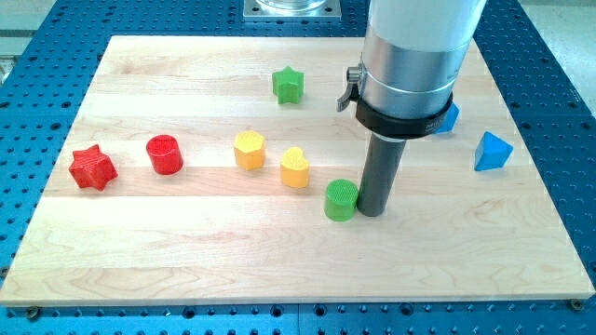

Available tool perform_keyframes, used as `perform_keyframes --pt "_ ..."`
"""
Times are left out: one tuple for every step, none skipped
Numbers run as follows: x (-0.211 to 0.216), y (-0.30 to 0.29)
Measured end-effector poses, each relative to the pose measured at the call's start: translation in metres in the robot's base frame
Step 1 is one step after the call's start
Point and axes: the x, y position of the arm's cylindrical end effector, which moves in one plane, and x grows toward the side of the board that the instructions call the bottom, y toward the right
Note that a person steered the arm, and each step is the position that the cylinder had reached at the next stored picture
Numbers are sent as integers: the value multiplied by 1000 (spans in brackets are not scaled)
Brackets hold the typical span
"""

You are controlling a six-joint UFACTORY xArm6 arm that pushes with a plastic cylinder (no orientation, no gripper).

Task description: Push the green star into the green circle

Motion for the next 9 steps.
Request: perform_keyframes --pt "1 -50" --pt "4 -33" --pt "19 62" --pt "3 176" --pt "-56 196" --pt "-150 222" --pt "-231 188" --pt "-285 109" --pt "-288 -8"
